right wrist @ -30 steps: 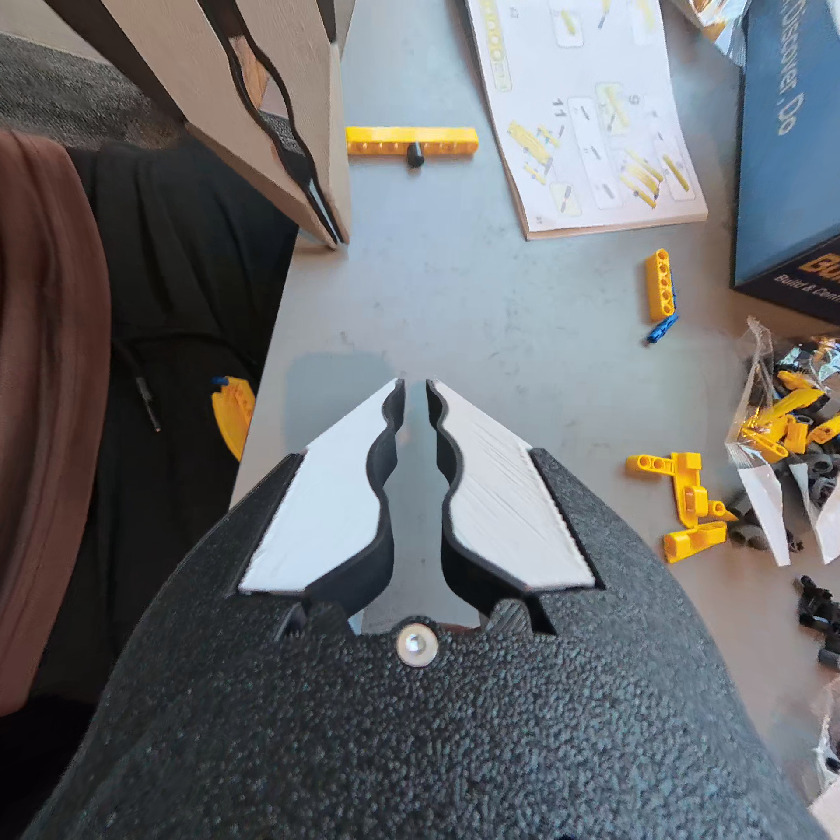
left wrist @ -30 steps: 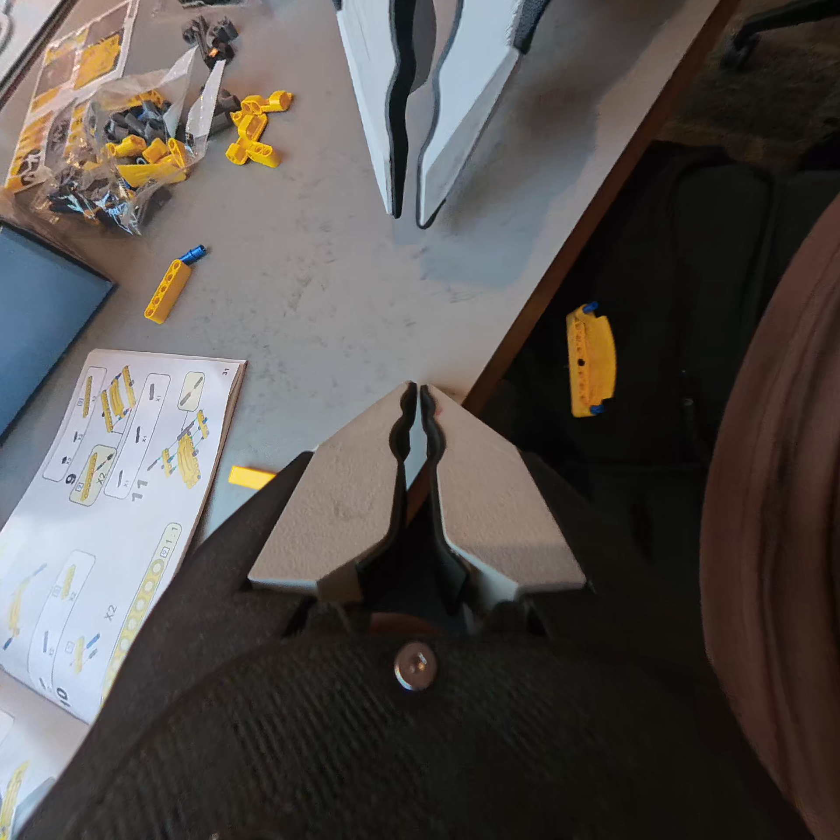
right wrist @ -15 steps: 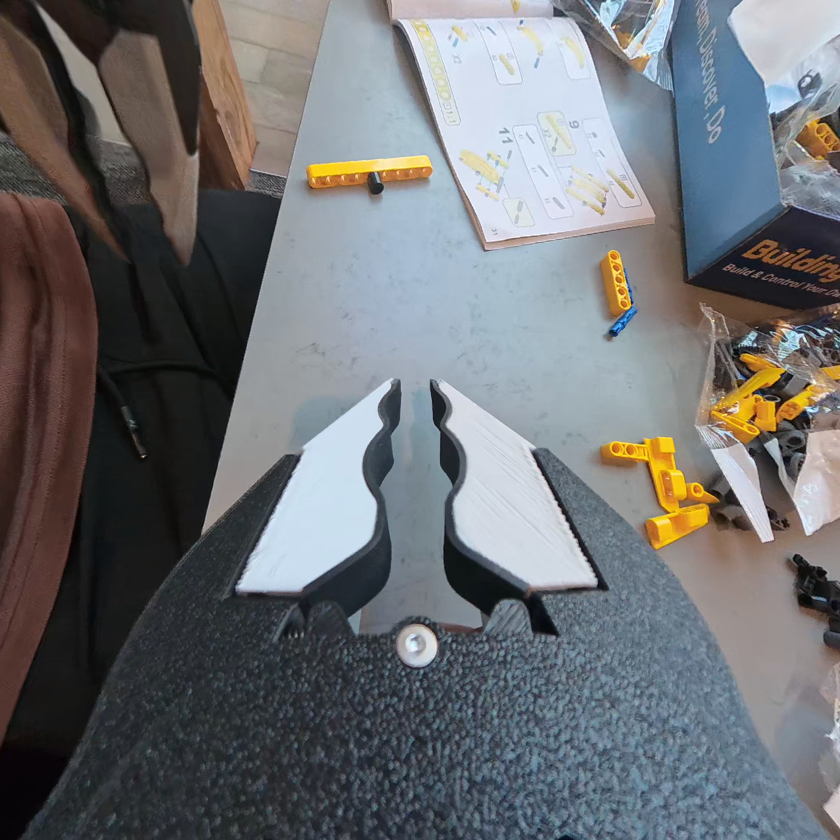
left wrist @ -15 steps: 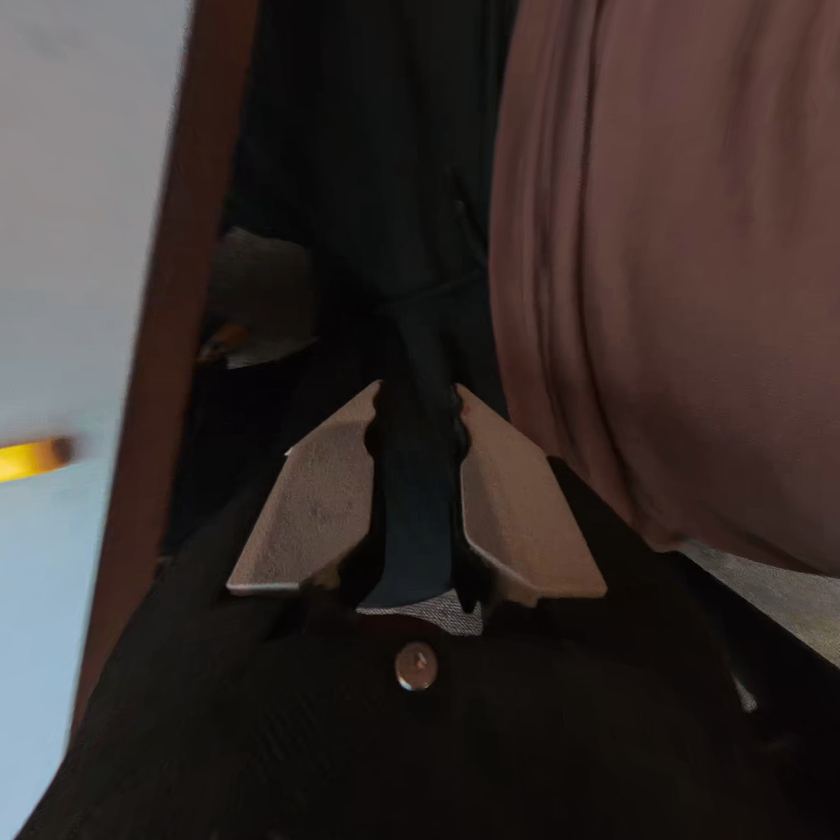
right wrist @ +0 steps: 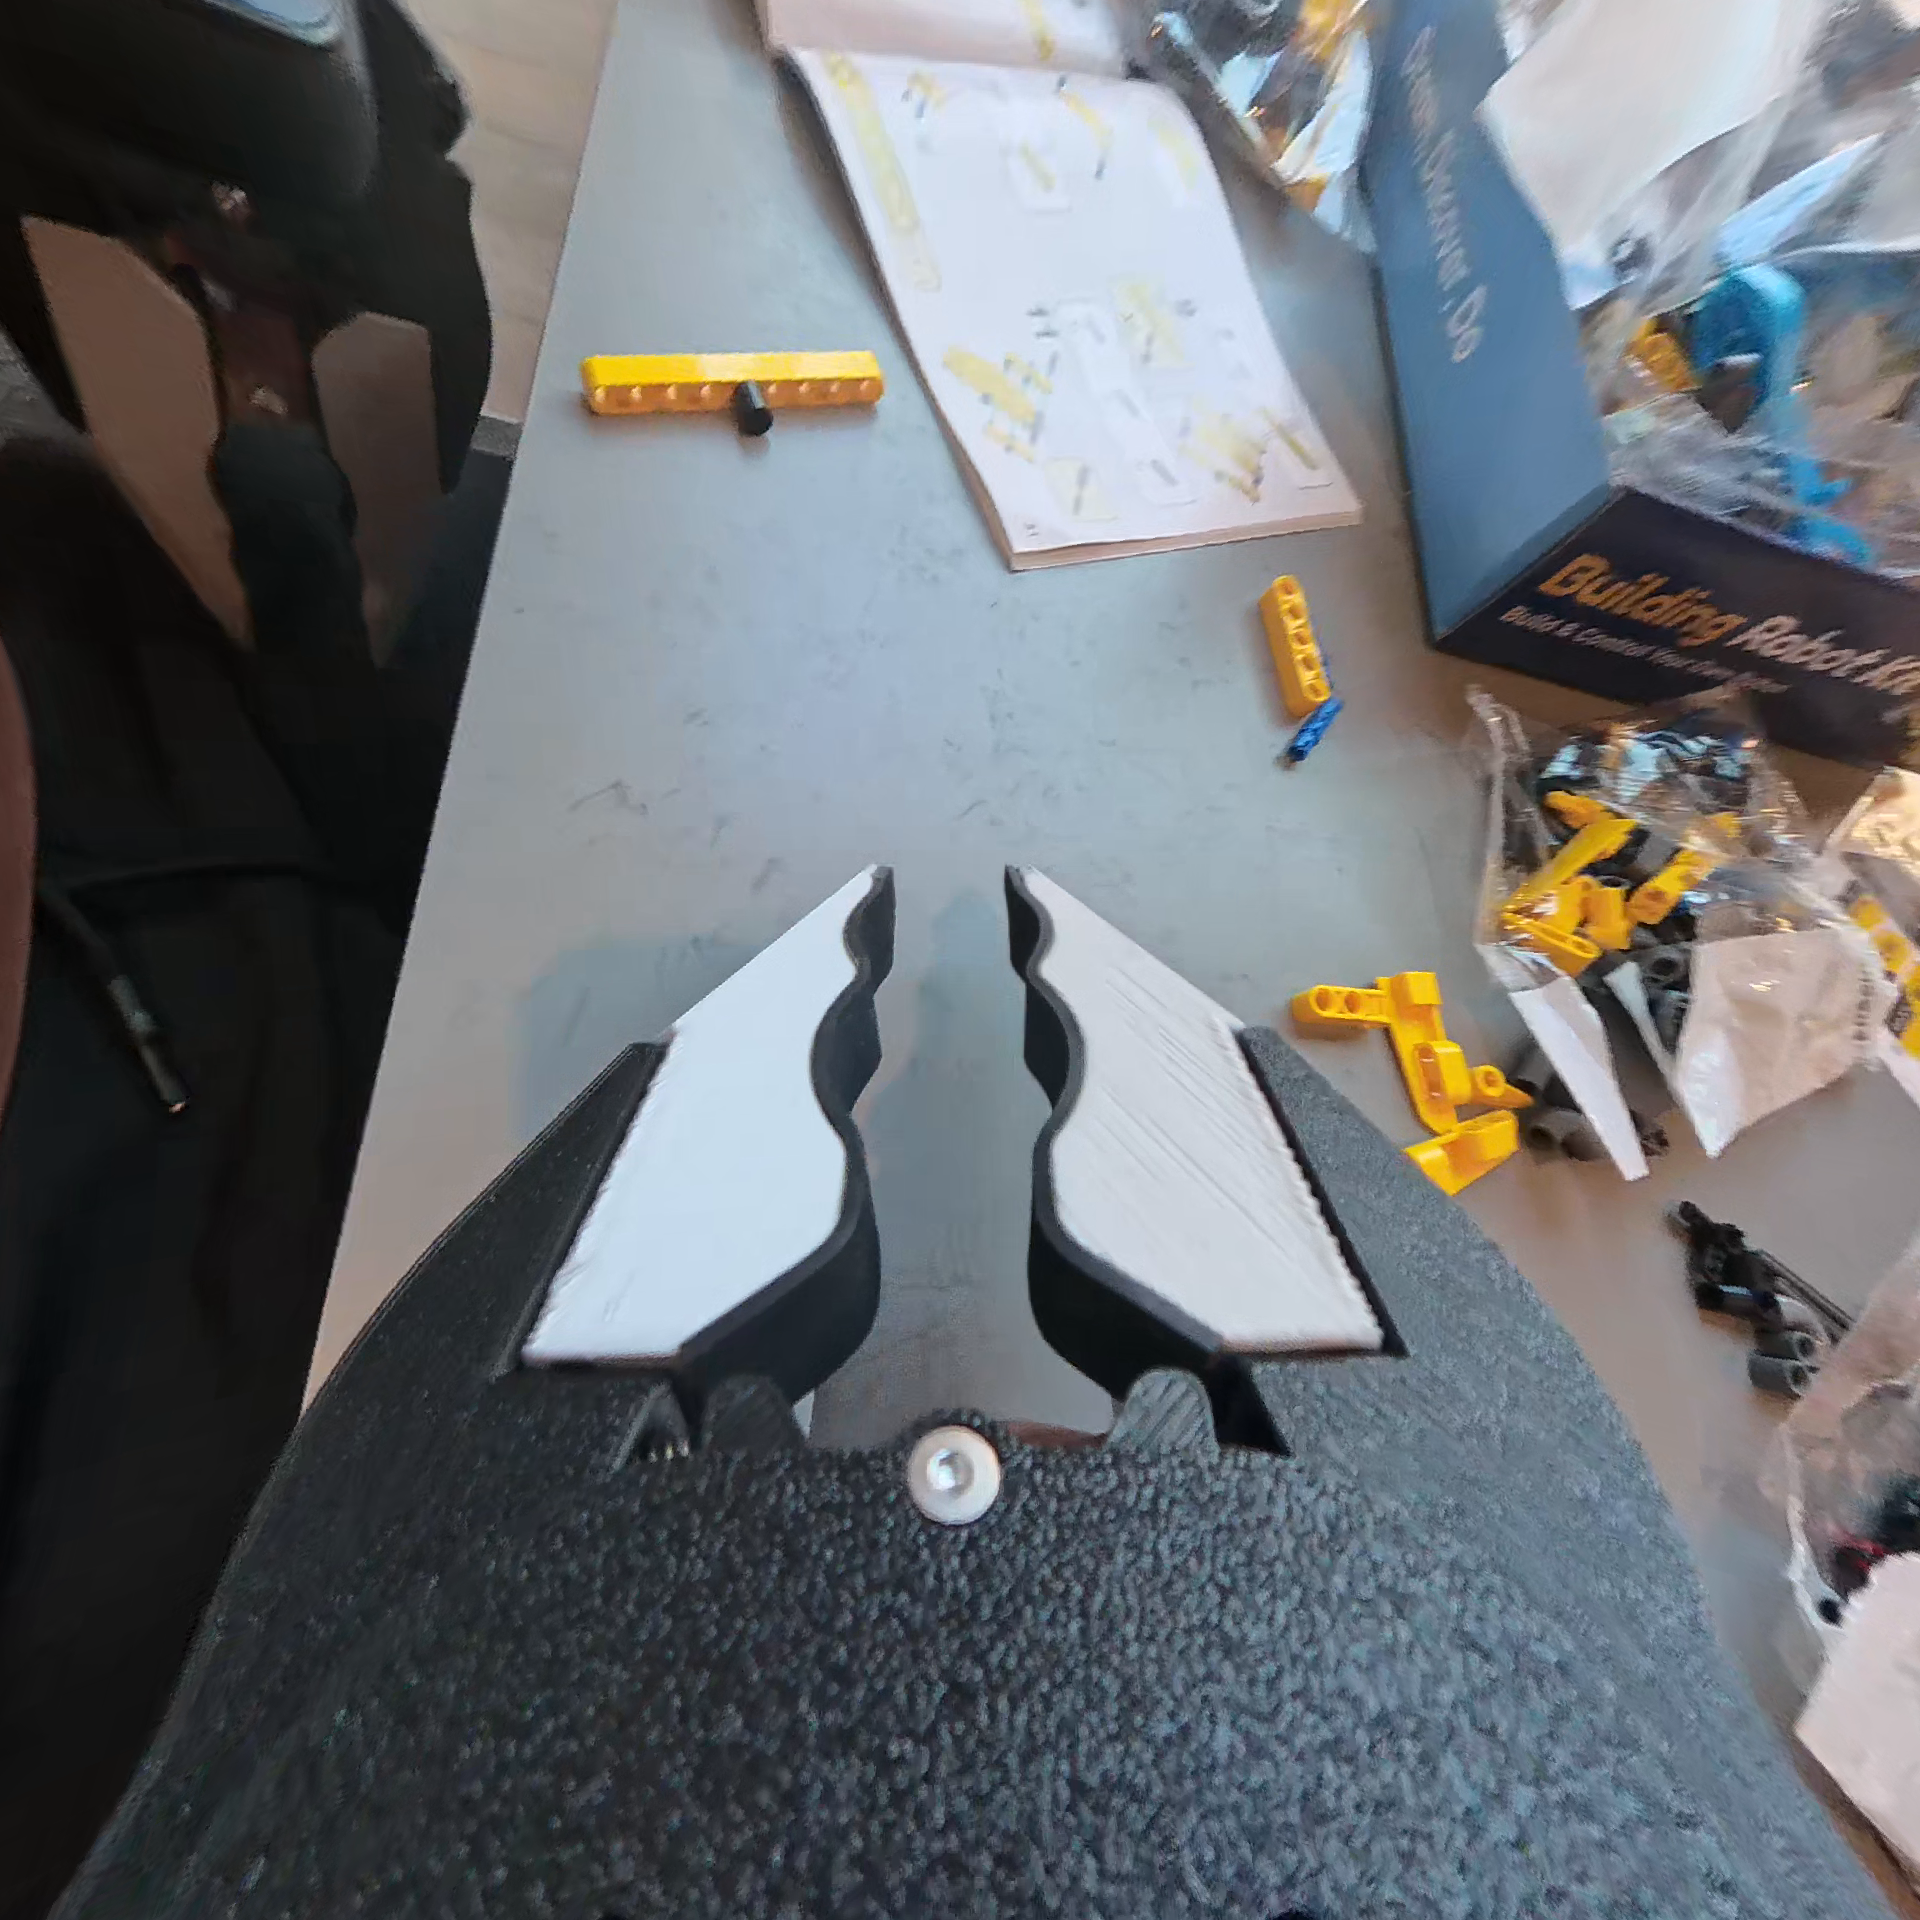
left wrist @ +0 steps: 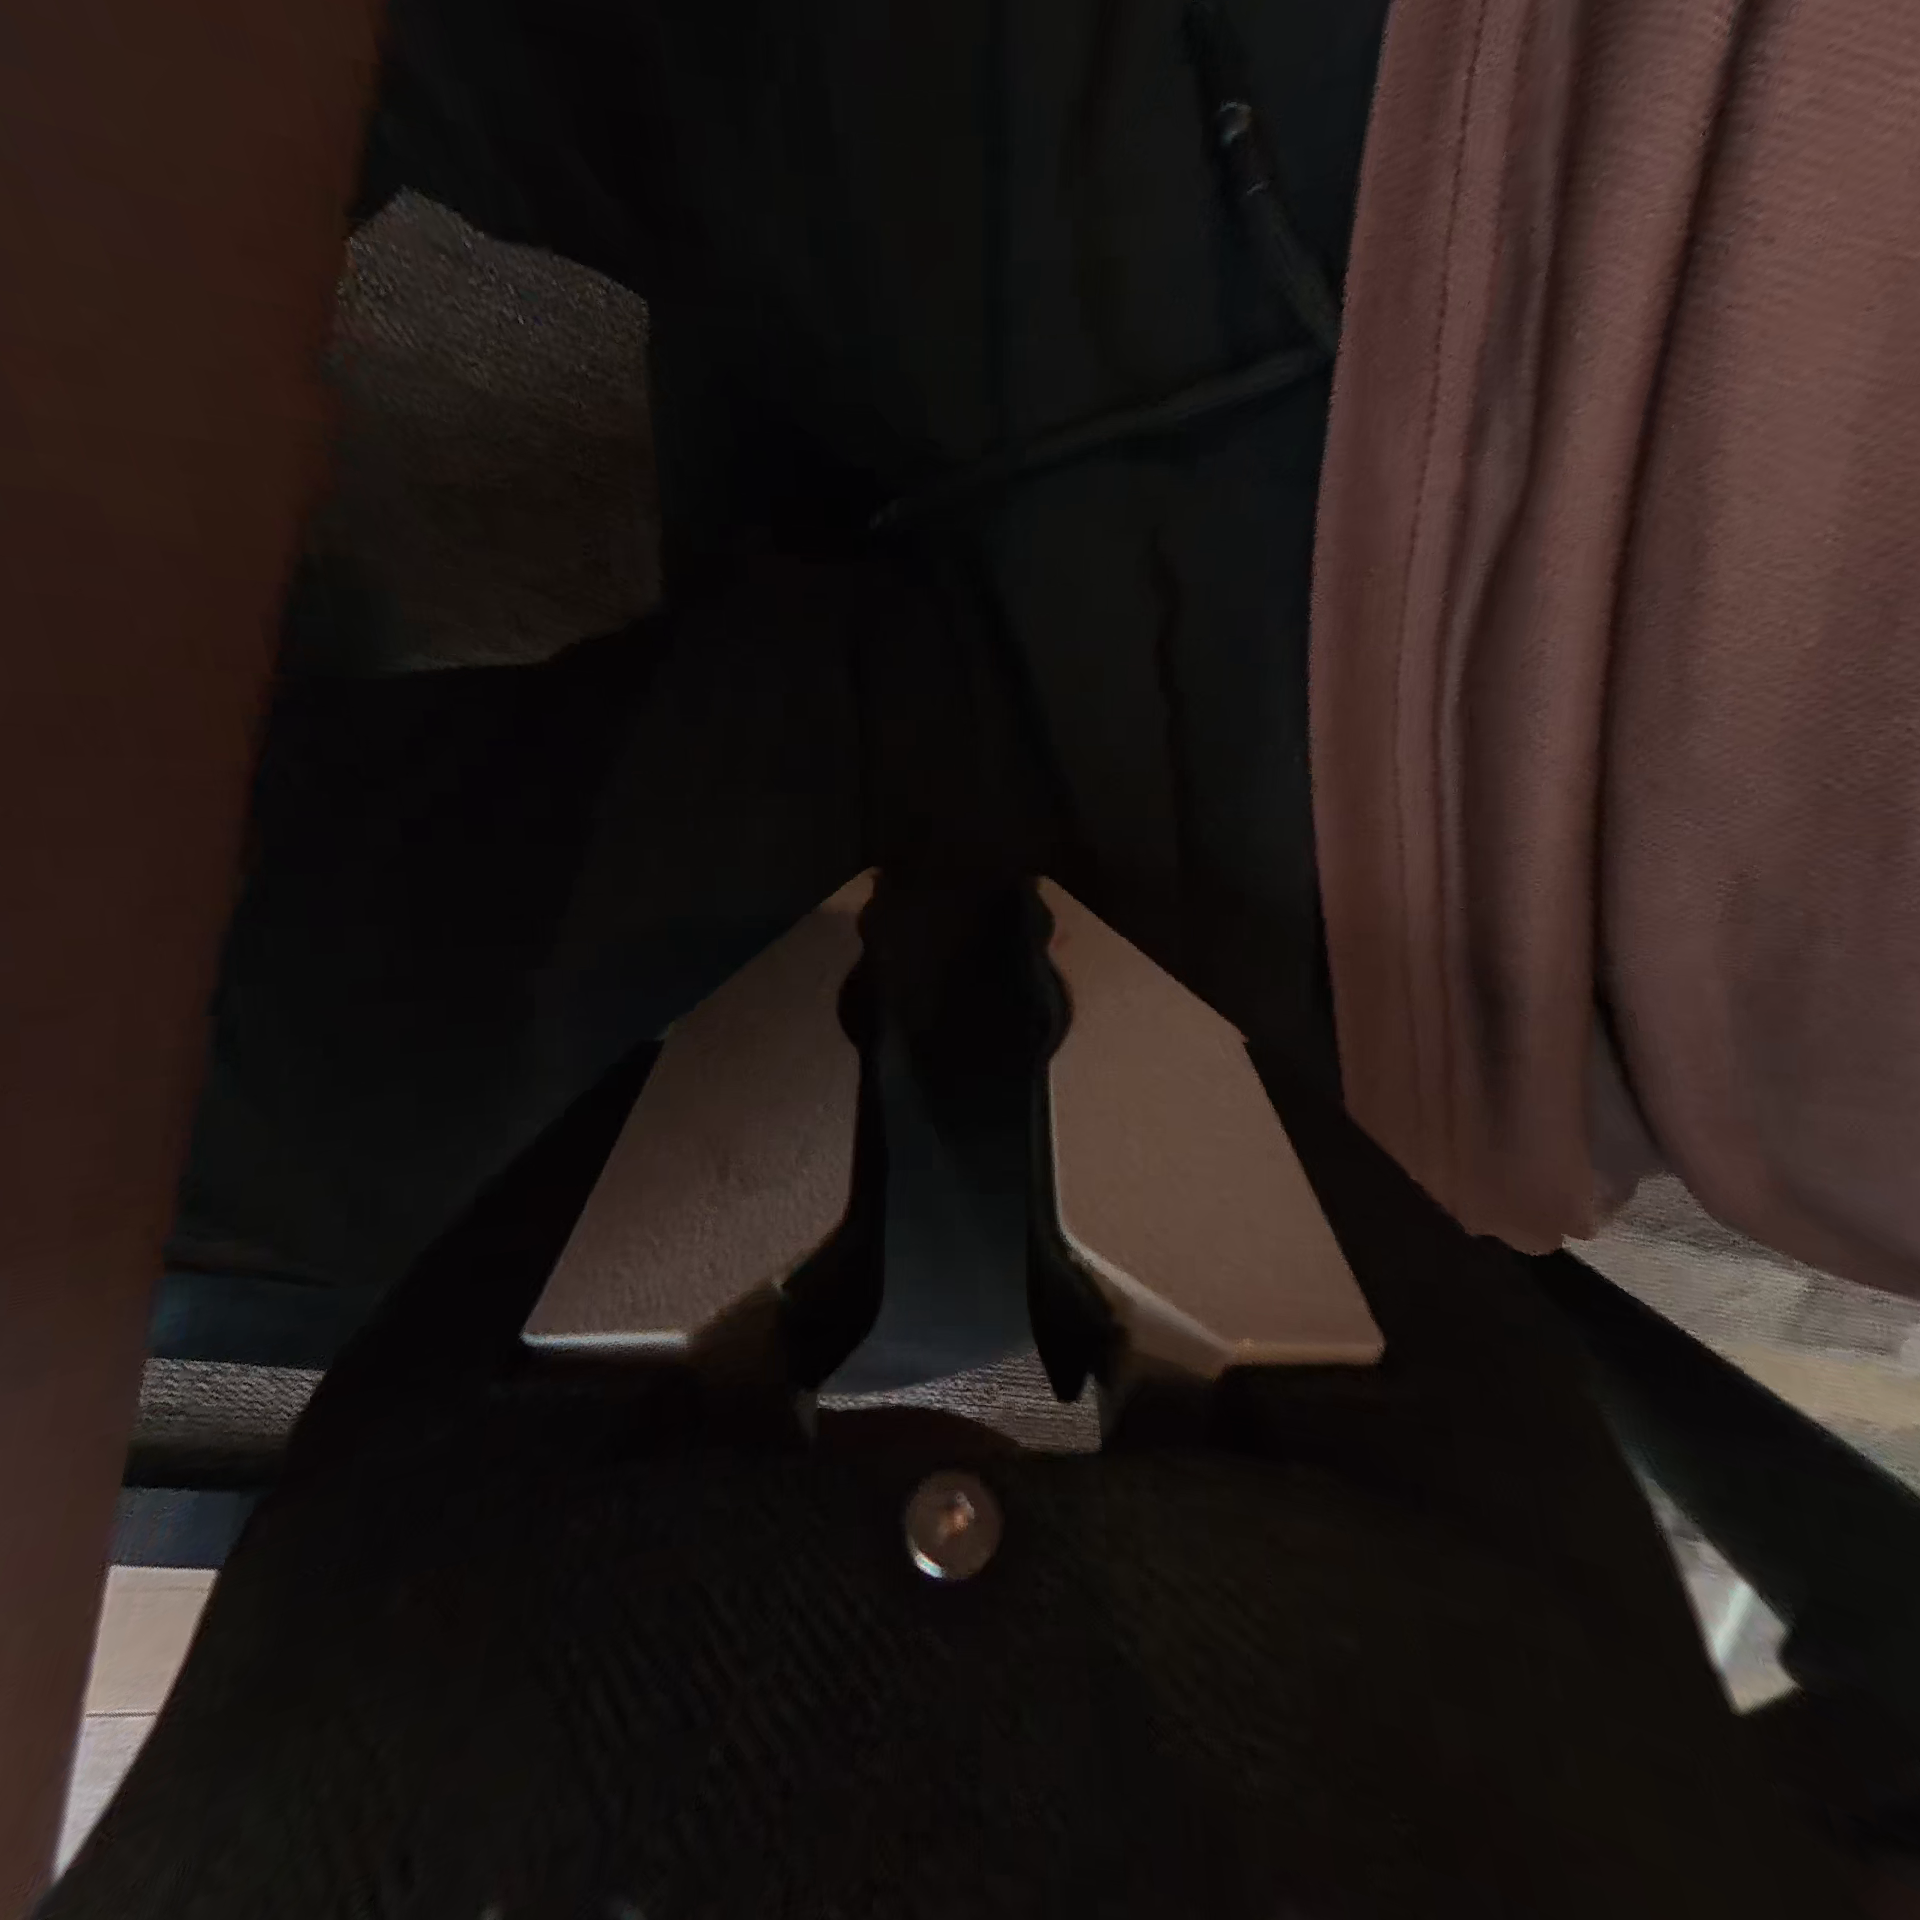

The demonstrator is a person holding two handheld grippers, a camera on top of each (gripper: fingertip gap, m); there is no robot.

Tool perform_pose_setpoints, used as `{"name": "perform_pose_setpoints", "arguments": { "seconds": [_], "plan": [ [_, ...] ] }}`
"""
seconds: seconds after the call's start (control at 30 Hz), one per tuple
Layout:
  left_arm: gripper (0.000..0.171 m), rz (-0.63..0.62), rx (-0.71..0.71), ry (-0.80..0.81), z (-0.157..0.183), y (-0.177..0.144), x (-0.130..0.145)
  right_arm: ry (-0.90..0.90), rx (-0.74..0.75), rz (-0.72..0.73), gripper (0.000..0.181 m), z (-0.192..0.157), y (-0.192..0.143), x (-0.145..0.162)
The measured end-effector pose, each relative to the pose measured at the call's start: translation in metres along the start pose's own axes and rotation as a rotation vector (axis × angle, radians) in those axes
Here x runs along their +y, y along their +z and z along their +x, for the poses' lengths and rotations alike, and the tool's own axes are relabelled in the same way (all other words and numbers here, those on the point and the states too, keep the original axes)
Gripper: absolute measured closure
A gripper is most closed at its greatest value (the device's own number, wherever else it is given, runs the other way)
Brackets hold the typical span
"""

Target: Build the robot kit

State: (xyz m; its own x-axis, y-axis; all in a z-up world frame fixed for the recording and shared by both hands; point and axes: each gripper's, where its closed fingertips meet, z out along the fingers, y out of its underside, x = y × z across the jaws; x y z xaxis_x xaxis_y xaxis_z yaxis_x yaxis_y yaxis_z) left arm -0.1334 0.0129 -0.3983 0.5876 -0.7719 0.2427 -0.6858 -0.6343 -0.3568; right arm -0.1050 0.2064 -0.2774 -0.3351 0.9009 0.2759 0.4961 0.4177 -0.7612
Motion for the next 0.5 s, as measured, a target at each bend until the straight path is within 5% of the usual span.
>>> {"name": "perform_pose_setpoints", "arguments": {
  "seconds": [0.4, 0.5],
  "plan": [
    [0.154, -0.084, -0.198, 0.271, -0.026, 0.031, -0.017, 0.034, 0.294, 0.121, 0.140, 0.049, -0.026, 0.003],
    [0.153, -0.012, -0.192, 0.248, -0.029, 0.031, -0.034, 0.033, 0.319, 0.149, 0.140, 0.054, -0.032, 0.002]
  ]
}}
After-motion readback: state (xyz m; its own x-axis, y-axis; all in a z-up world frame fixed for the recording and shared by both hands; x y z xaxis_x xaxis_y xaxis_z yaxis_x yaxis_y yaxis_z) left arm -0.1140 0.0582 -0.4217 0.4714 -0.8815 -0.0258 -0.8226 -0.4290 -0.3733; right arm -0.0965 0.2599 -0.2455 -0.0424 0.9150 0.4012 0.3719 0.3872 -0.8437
